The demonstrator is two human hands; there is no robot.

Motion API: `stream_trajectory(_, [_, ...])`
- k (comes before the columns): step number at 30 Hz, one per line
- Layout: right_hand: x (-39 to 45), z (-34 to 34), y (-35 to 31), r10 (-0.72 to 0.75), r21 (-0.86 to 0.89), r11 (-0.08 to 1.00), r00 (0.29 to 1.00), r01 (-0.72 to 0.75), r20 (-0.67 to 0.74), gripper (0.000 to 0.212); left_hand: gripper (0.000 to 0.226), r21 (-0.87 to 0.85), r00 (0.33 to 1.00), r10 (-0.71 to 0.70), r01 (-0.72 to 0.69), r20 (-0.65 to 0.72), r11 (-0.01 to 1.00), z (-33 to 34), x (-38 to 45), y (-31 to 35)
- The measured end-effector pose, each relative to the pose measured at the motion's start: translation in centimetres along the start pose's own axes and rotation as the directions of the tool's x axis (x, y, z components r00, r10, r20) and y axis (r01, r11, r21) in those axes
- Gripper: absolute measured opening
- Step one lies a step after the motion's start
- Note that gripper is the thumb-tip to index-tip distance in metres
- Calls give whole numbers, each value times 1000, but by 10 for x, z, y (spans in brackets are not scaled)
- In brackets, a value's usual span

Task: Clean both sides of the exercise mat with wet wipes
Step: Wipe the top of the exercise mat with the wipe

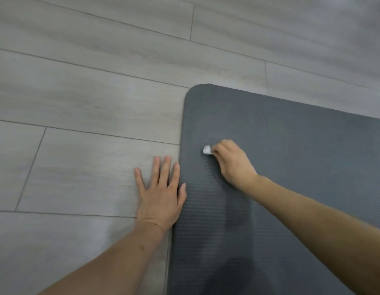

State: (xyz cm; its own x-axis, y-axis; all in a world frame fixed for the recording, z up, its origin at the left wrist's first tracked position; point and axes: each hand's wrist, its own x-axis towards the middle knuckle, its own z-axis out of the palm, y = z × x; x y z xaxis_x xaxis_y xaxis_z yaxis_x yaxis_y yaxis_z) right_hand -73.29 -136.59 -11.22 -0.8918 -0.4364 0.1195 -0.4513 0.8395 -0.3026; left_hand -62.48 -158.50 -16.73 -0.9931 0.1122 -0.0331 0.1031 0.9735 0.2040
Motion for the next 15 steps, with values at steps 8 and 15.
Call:
stream_trajectory(8, [-69, -16, 3, -276, -33, 957, 943, 287, 189, 14, 59, -6, 983, 106, -108, -152, 994, 0, -2, -1])
stream_trajectory(15, [-69, -16, 21, 60, -72, 995, 996, -64, -65, 7, 44, 66, 881, 425, -421, -207, 905, 4, -2, -3])
